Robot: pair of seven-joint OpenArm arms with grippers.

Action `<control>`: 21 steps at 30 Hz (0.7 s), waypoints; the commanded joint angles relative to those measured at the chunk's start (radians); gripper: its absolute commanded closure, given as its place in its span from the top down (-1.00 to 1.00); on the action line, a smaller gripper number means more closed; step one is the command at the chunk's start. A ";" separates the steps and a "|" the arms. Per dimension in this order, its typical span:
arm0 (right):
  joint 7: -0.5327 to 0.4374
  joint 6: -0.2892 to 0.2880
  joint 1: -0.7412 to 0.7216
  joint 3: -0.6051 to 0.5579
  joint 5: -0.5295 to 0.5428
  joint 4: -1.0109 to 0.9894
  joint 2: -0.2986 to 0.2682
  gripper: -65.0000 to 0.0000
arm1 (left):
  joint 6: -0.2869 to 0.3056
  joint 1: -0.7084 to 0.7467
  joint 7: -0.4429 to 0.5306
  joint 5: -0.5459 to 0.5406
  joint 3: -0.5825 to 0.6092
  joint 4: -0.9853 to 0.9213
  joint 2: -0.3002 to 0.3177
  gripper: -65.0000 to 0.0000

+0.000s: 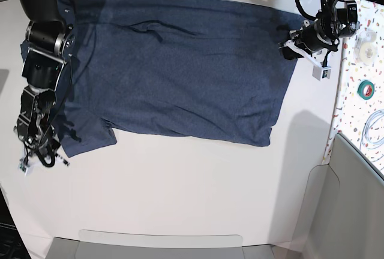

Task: Layout the t-shirt on the table in an organized manner, then fold the t-shirt properly
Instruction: 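Grasp the shirt edge with the right gripper and drag it outward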

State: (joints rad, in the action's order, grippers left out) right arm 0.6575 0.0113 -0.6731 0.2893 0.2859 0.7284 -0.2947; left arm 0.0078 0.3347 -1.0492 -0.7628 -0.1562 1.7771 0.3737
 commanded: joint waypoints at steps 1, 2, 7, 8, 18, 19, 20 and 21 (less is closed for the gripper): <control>-0.020 -0.007 -0.040 0.001 0.019 0.021 -0.021 -0.72 | 0.002 -0.003 -0.004 -0.001 -0.007 0.011 0.008 -0.84; -0.020 -0.009 -0.040 0.001 0.040 0.021 -0.025 -0.62 | 0.002 -0.003 -0.004 -0.001 -0.007 0.011 0.008 -0.83; 0.051 -0.010 0.034 0.001 0.220 0.155 -0.099 -0.28 | 0.002 -0.003 -0.004 0.001 -0.007 0.011 0.006 -0.69; 0.071 -0.018 0.063 0.001 0.273 0.201 -0.119 -0.26 | 0.002 -0.003 -0.004 0.001 -0.007 0.011 0.008 -0.68; 0.239 -0.277 0.385 0.110 0.632 0.399 -0.272 -0.25 | 0.002 -0.003 -0.004 0.001 -0.006 0.011 0.006 -0.68; 0.259 -0.299 0.407 0.138 0.637 0.399 -0.272 -0.25 | 0.002 -0.003 -0.004 0.001 -0.006 0.011 0.006 -0.68; 0.285 -0.322 0.433 0.178 0.635 0.399 -0.271 -0.25 | 0.002 -0.003 -0.004 0.002 -0.006 0.011 0.008 -0.68; 0.305 -0.337 0.453 0.207 0.635 0.399 -0.271 -0.25 | 0.002 -0.003 -0.004 0.002 -0.006 0.011 0.008 -0.68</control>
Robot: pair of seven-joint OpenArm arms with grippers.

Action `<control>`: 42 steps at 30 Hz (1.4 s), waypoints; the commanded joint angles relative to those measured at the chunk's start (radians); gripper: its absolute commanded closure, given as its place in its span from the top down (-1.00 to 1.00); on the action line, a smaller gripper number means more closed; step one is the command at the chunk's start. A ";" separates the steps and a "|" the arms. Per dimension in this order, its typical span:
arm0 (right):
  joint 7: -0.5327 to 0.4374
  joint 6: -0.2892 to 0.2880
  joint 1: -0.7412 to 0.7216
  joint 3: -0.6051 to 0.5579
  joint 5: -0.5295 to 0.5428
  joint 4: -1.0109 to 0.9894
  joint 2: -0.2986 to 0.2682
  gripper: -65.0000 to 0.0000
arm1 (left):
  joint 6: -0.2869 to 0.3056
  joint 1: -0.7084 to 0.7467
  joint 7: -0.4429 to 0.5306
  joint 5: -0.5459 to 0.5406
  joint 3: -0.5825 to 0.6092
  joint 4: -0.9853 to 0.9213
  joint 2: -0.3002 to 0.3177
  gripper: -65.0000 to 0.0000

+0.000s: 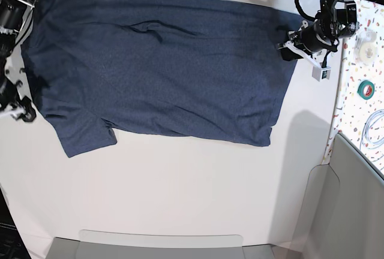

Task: Layout the t-shirt on the table in an organized manner, then fold the t-shirt properly
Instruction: 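Grasp the shirt edge with the right gripper and drag it outward, then grasp the shirt's side edge with both grippers at collar and hem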

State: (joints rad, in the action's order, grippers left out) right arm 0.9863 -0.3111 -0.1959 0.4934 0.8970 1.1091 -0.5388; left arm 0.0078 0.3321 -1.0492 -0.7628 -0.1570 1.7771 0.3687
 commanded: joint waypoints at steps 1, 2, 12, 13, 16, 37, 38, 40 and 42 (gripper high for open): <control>-0.008 -0.026 -0.004 0.031 0.023 0.018 -0.025 -0.25 | 0.002 0.000 -0.004 0.002 -0.005 0.011 0.013 -0.68; 0.001 -0.036 0.020 0.057 0.023 0.018 -0.025 -0.25 | 0.002 0.000 -0.004 0.002 -0.003 0.011 0.013 -0.68; 0.001 -0.049 0.065 0.087 0.021 0.006 -0.019 -0.25 | 0.002 0.000 -0.004 0.002 0.000 0.011 0.011 -0.68; 0.001 -0.049 0.046 0.086 0.021 -0.010 -0.017 -0.25 | 0.002 0.000 -0.004 0.002 0.000 0.011 0.011 -0.68; 0.001 -0.049 0.005 0.086 0.021 -0.073 -0.011 -0.25 | 0.002 0.000 -0.004 0.002 0.000 0.011 0.011 -0.68; 0.010 -0.109 -0.049 0.084 -0.212 -0.140 0.115 -0.27 | 0.002 0.002 -0.004 0.002 0.000 0.011 0.010 -0.68; 0.010 -0.109 -0.049 0.081 -0.212 -0.140 0.115 -0.29 | 0.002 0.002 -0.004 0.002 0.000 0.011 0.010 -0.68; 0.010 -0.109 -0.049 0.038 -0.212 -0.140 0.108 -0.50 | 0.002 0.002 -0.006 0.001 0.000 0.011 0.010 -0.68; 0.004 -0.109 -0.049 -0.019 -0.212 -0.140 0.105 -0.90 | 0.002 -0.003 -0.010 -0.004 -0.006 0.014 0.010 -0.68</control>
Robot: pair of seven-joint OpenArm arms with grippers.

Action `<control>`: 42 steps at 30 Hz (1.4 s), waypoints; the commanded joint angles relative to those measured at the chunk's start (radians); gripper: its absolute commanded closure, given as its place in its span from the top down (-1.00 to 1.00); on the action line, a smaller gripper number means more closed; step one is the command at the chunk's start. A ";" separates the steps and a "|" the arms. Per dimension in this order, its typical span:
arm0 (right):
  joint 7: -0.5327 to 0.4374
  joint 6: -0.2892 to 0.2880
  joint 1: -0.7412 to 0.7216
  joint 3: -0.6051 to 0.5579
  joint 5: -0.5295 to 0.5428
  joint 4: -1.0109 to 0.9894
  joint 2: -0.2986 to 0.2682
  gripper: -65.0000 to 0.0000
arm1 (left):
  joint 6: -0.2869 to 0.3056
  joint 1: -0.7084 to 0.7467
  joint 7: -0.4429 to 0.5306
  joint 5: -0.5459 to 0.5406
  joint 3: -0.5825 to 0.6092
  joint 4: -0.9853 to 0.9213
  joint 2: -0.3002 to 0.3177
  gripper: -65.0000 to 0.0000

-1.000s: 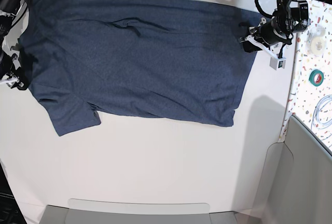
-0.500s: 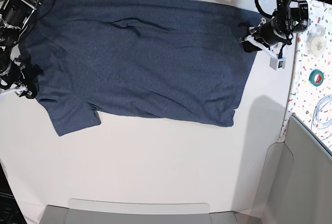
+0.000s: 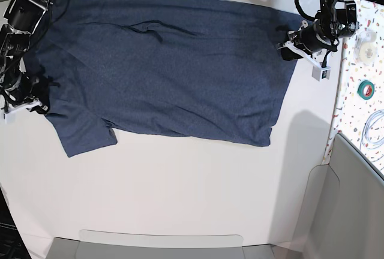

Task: Layout the t-shirt on the table in an organized manner, then fold the t-shirt properly
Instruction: 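Grasp the shirt's side edge with both grippers at collar and hem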

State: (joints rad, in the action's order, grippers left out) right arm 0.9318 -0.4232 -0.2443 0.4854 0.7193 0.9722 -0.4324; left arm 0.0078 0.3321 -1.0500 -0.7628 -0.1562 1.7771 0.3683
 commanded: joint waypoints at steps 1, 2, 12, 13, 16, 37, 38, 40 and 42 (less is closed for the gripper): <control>0.059 0.004 -0.002 -0.035 -0.034 -0.003 -0.006 -1.00 | 0.002 -0.004 -0.009 -0.004 -0.009 0.016 0.010 -0.68; 0.059 0.004 -0.002 -0.061 -0.034 0.000 -0.010 -1.00 | 0.002 -0.008 -0.011 -0.004 -0.010 0.017 0.013 -0.68; 0.056 0.004 -0.008 -0.093 -0.034 0.000 -0.012 -0.98 | 0.001 -0.342 -0.161 0.002 -0.010 0.013 0.031 -0.34; 0.056 0.004 -0.010 -0.093 -0.034 0.000 -0.013 -0.98 | 0.001 -0.374 -0.163 0.002 -0.010 -0.009 0.031 -0.29; 0.056 0.004 -0.010 -0.093 -0.034 0.000 -0.013 -0.98 | 0.001 -0.486 -0.161 0.002 -0.010 -0.136 0.031 -0.18; 0.056 0.004 -0.005 -0.092 -0.034 -0.008 -0.007 -0.98 | 0.087 -0.733 -0.072 -0.240 -0.003 -0.799 0.027 -0.17; 0.056 0.004 -0.003 -0.092 -0.034 -0.008 -0.007 -0.98 | 0.087 -0.733 -0.080 -0.245 -0.003 -0.799 0.015 -0.17; 0.056 0.004 -0.003 -0.092 -0.034 -0.008 -0.007 -0.98 | 0.087 -0.733 -0.092 -0.245 -0.003 -0.799 -0.001 -0.17; 0.056 0.004 -0.003 -0.093 -0.034 -0.008 -0.007 -0.98 | 0.087 -0.733 -0.095 -0.245 -0.003 -0.799 -0.009 -0.17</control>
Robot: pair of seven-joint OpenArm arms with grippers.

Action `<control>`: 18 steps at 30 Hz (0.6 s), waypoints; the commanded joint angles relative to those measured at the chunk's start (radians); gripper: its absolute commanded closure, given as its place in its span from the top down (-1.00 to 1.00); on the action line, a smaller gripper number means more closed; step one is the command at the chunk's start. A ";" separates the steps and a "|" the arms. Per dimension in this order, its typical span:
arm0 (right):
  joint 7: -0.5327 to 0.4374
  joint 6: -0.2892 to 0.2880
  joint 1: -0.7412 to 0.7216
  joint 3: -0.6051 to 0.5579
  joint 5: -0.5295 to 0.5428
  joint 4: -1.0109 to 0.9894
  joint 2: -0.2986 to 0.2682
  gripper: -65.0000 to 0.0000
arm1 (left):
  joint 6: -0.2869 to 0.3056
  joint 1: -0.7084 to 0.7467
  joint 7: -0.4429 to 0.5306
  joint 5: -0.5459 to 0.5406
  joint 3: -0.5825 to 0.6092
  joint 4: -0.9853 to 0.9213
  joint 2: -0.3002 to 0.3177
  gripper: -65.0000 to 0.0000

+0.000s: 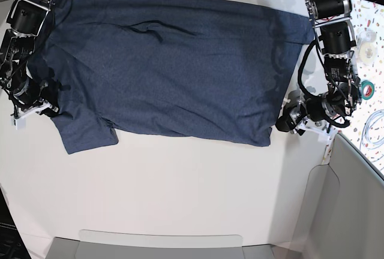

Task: Layout the t-shirt on the table in an organized manner, then fold the t-shirt properly
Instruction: 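Grasp the shirt's side edge with both grippers at collar and hem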

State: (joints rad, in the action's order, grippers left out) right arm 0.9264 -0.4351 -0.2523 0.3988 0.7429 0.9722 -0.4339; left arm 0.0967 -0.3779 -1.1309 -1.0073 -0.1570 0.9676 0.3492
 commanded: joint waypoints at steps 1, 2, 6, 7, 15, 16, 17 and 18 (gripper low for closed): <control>0.061 0.015 0.005 -0.007 -0.058 -0.008 -0.004 -0.98 | -0.002 -0.023 -0.015 0.000 -0.002 0.011 -0.002 -0.17; 0.061 0.015 0.005 -0.008 -0.058 -0.008 -0.004 -0.98 | -0.002 -0.025 -0.015 0.000 -0.002 0.011 -0.009 -0.17; 0.061 0.015 0.005 -0.011 -0.058 -0.008 -0.001 -0.98 | -0.002 -0.056 -0.015 0.002 0.000 0.009 -0.023 -0.17; 0.061 0.015 0.005 -0.011 -0.058 -0.008 0.007 -0.98 | -0.002 -0.062 -0.015 0.002 0.000 0.009 -0.026 -0.17; 0.061 0.015 0.006 -0.013 -0.059 -0.008 0.016 -0.98 | -0.002 -0.099 -0.013 0.006 0.000 0.007 -0.062 -0.17; 0.061 0.015 0.006 -0.013 -0.059 -0.008 0.016 -0.98 | -0.002 -0.102 -0.013 0.006 0.000 0.007 -0.062 -0.17; 0.061 0.015 0.006 -0.013 -0.059 -0.008 0.016 -0.98 | -0.002 -0.102 -0.013 0.006 0.000 0.007 -0.062 -0.17; 0.061 0.015 0.006 -0.013 -0.059 -0.008 0.016 -0.98 | -0.002 -0.102 -0.010 0.006 0.000 0.007 -0.062 -0.17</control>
State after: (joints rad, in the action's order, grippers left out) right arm 0.9146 -0.4351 -0.2523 0.3965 0.7464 0.9722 -0.4175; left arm 0.0868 -0.4522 -1.1484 -0.9825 -0.1562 0.9619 0.2771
